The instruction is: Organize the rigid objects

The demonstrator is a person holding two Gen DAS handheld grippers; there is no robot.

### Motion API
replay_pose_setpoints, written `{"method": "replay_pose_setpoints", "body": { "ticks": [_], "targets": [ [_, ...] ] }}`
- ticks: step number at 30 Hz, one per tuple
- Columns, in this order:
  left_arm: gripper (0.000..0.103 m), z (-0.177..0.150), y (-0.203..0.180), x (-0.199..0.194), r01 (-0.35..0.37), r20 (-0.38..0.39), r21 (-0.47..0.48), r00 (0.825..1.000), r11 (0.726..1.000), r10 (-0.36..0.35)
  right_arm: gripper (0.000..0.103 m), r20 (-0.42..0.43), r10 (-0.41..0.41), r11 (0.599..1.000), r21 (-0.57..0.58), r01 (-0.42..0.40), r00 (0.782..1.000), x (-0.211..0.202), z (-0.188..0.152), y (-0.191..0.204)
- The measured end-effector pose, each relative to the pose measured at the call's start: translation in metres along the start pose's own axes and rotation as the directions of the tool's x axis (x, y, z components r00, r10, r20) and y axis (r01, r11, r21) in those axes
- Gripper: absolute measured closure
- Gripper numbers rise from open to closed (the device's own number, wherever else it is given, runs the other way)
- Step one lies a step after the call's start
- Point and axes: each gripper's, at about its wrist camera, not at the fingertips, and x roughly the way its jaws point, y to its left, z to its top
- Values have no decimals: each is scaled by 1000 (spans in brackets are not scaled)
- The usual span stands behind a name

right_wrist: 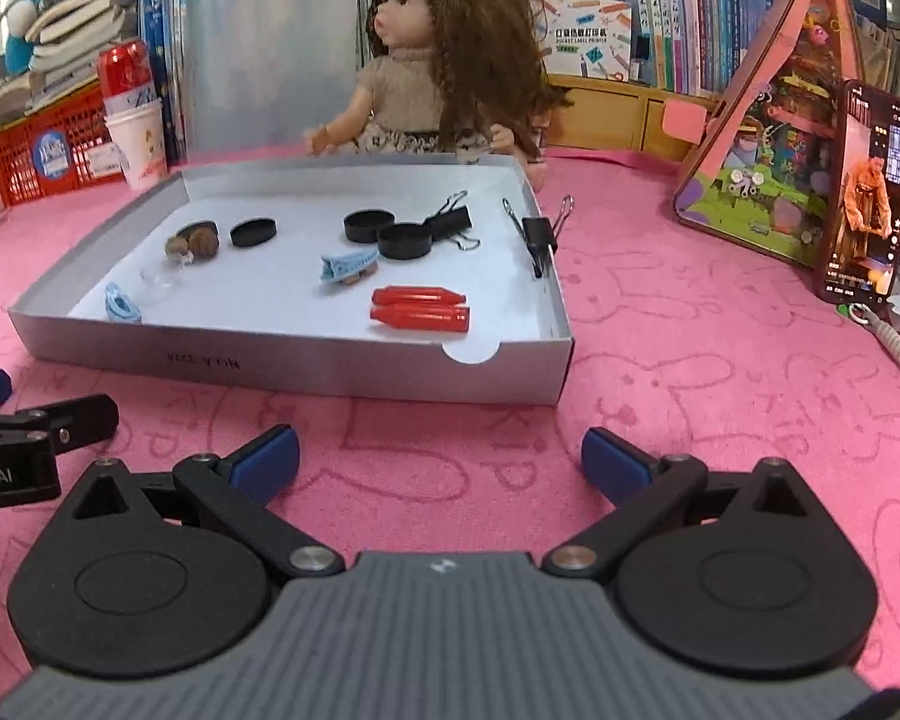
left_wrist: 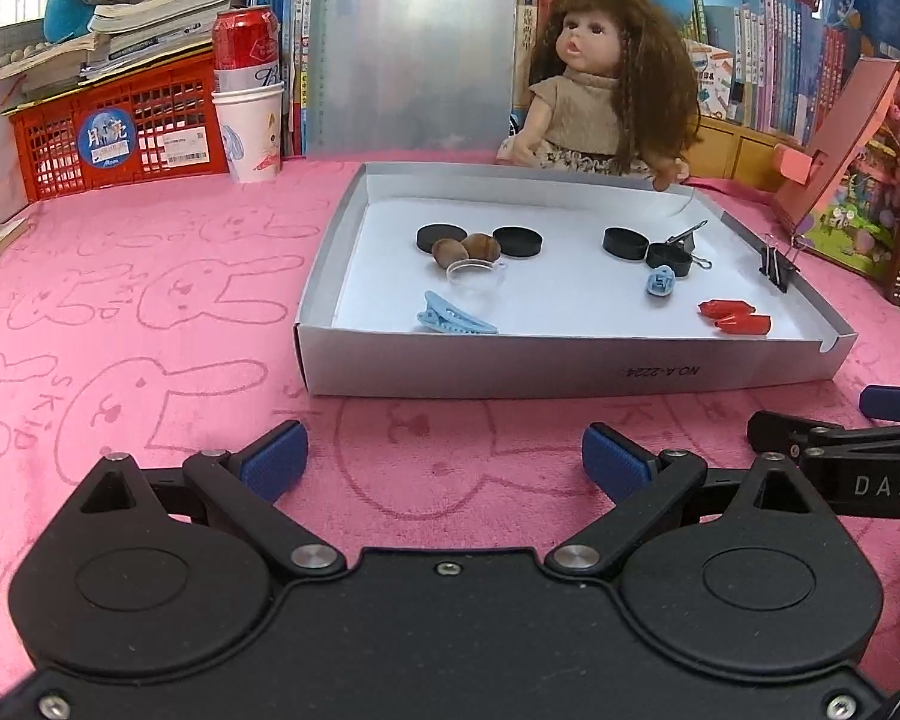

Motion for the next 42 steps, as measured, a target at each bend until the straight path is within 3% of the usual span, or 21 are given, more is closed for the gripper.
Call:
{"method": "replay_pose_setpoints", "body": {
  "ticks": [13, 42],
  "targets": [
    [0, 6, -2, 10, -35, -26, 14, 999, 999, 36, 0, -5, -4, 1000, -7, 4, 1000, 0, 0, 2],
    [0, 6, -2, 11, -34, -26, 12, 999, 999, 34, 0, -5, -4, 1000, -6, 4, 1000, 0, 0, 1]
  ]
}}
